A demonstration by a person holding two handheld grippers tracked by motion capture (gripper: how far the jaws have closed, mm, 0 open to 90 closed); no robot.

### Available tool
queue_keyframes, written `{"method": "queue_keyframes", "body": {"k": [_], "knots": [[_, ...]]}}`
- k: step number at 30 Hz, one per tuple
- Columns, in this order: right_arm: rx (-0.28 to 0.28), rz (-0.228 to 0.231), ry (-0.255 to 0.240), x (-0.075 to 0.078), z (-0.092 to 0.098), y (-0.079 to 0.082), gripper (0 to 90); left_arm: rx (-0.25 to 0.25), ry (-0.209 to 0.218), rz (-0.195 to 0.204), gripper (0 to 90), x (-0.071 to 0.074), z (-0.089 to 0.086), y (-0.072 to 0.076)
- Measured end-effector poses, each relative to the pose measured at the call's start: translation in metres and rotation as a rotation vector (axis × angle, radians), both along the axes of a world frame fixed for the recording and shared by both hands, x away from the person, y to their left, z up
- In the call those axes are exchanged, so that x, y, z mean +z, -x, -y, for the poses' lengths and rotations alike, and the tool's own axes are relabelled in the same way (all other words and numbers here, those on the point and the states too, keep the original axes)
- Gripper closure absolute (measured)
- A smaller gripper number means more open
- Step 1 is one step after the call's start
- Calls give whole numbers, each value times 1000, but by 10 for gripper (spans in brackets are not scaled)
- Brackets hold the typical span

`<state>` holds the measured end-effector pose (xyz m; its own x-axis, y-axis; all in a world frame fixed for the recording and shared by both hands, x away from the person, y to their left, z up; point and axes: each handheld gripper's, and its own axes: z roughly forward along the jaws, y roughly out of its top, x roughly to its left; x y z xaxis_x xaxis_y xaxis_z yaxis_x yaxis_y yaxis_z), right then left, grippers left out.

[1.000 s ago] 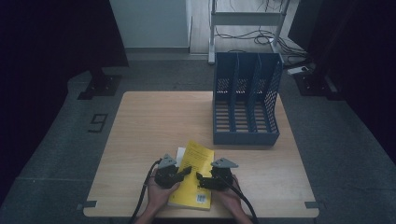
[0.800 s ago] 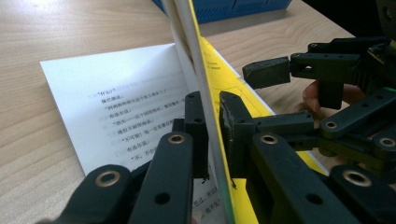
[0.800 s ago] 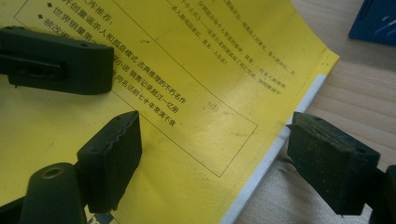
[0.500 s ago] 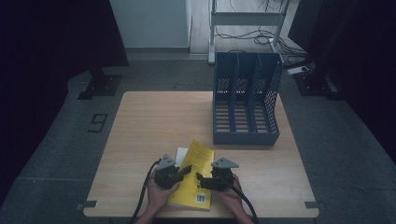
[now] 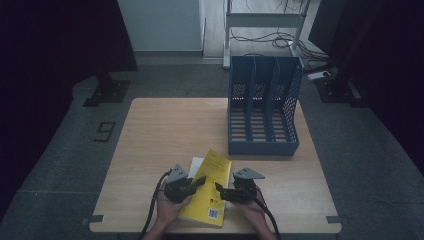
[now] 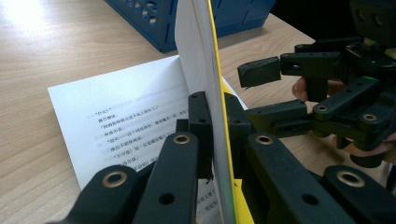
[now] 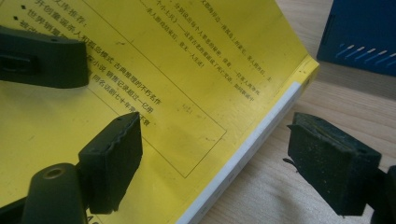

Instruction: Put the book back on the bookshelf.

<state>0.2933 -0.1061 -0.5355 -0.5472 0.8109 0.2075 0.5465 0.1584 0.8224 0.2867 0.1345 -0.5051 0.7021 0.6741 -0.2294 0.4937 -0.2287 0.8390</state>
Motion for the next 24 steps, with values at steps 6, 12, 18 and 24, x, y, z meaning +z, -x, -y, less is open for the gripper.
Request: {"method": "queue_keyframes", "body": {"k": [6, 12, 18, 24], "knots": [[15, 0, -15, 0, 2, 2, 174, 4, -4, 23, 857, 6, 1, 5], [32, -35, -114, 7, 6, 0, 176, 1, 3, 49, 860, 9, 0, 10], [34, -21, -129, 13, 9, 0, 178, -4, 6, 79, 862, 18, -1, 16], [40, -19, -116, 12, 8, 0, 176, -17, 15, 94, 863, 21, -4, 19]]}}
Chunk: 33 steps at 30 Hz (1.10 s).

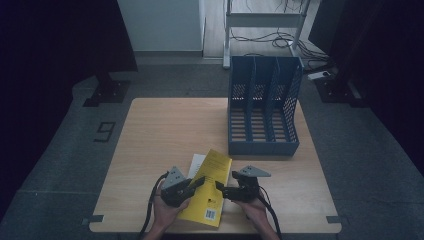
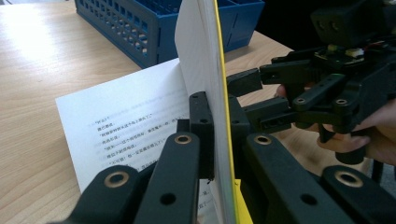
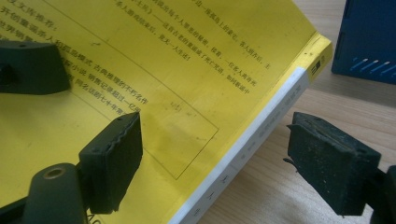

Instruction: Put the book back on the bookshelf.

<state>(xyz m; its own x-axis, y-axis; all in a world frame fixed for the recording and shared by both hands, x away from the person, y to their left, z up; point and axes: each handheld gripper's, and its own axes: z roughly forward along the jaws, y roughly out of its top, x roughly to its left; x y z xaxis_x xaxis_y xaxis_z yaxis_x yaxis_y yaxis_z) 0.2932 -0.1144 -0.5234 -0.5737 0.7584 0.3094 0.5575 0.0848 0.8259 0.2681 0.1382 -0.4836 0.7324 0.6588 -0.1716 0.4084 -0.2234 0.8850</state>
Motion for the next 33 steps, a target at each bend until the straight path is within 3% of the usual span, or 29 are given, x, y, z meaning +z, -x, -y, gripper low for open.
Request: {"method": "queue_keyframes", "body": {"k": [18, 23, 27, 33], "knots": [[50, 7, -95, -2, -1, -3, 140, -39, 16, 24, 866, 11, -7, 8], [76, -21, -154, -5, -1, -5, 128, -46, 14, 34, 867, 14, -5, 11], [82, -25, -160, -4, -2, -4, 117, -55, 21, 31, 866, 14, -5, 11], [83, 2, -169, -2, -1, -3, 191, -73, 54, 11, 864, 14, -15, 7]]}}
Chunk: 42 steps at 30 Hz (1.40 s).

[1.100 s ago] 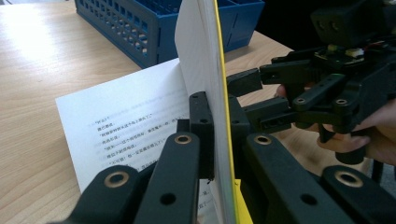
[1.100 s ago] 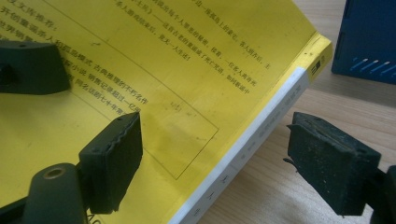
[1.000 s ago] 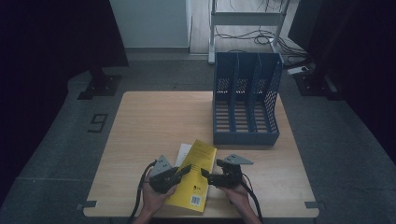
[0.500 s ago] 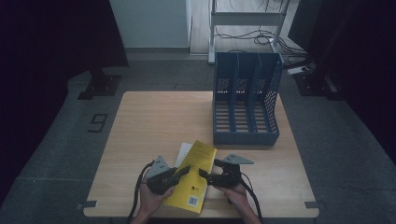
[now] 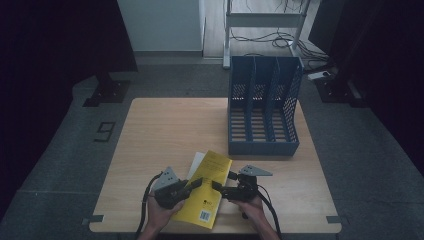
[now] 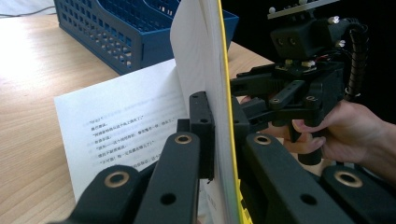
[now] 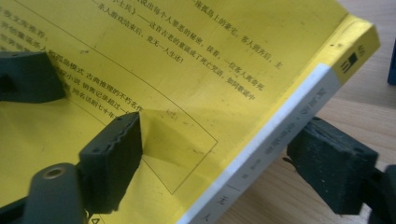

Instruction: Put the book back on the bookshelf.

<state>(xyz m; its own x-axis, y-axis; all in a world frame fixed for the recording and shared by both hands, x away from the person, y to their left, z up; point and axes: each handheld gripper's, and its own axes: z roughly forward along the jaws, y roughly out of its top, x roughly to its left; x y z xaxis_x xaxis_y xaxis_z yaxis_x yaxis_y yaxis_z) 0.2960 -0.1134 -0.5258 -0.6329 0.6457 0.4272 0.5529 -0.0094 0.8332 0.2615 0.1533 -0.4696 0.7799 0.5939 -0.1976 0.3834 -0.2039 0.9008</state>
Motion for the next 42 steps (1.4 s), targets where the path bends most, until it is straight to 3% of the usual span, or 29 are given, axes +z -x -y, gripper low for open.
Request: {"method": "queue_keyframes", "body": {"k": [7, 14, 21, 28, 31, 34, 37, 42], "knots": [[5, 29, 27, 6, 1, 4, 254, -22, 12, -12, 863, 0, -10, -3], [5, 86, 14, 14, 3, 9, 314, -37, 32, -37, 851, 1, -19, -8], [-17, 113, -8, 22, 5, 14, 345, -37, 42, -58, 855, -3, -19, -9], [10, 150, -19, 31, 8, 20, 390, -52, 45, -74, 853, -7, -15, -10], [16, 172, -7, 33, 5, 21, 431, -57, 46, -77, 851, -6, -15, -9], [7, 220, 34, 34, 3, 24, 491, -59, 51, -80, 850, -7, -15, -10], [0, 235, 72, 34, 4, 25, 515, -48, 41, -76, 848, -9, -11, -11], [7, 293, 124, 44, 0, 31, 556, -49, 71, -72, 841, -8, -14, -10]]}}
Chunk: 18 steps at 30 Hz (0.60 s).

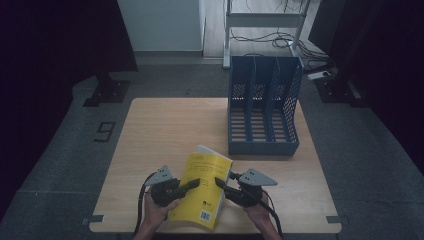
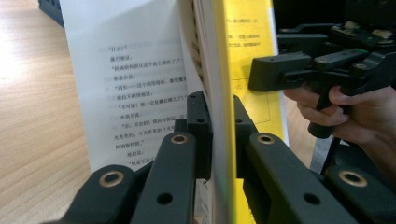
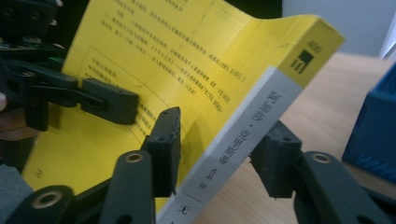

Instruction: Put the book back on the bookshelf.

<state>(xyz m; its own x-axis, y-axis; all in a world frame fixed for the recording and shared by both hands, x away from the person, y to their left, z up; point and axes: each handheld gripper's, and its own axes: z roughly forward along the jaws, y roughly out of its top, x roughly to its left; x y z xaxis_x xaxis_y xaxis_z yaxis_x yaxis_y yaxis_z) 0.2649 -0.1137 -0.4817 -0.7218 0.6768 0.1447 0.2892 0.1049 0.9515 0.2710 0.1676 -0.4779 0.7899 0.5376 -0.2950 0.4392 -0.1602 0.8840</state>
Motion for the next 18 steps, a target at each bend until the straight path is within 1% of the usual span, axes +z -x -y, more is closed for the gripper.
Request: {"method": "queue_keyframes", "body": {"k": [2, 4, 7, 10, 14, 16, 18], "knots": [[2, 32, 2, 5, -1, 4, 589, -2, 15, 5, 834, 1, 0, 0], [5, 55, 2, 9, 0, 7, 612, -3, 19, 12, 830, 2, 1, 1], [18, 67, 10, 13, 3, 9, 632, -4, 21, 22, 824, 3, 2, 2], [23, 77, 8, 16, 4, 10, 647, -5, 20, 38, 802, 3, 2, 3], [10, 100, -6, 18, 5, 10, 666, 8, -17, 70, 710, 2, 1, 0], [11, 106, -14, 18, 7, 9, 675, 21, -25, 77, 662, 1, 2, -1], [10, 113, -11, 19, 9, 10, 679, 32, -34, 76, 630, 1, 1, -2]]}}
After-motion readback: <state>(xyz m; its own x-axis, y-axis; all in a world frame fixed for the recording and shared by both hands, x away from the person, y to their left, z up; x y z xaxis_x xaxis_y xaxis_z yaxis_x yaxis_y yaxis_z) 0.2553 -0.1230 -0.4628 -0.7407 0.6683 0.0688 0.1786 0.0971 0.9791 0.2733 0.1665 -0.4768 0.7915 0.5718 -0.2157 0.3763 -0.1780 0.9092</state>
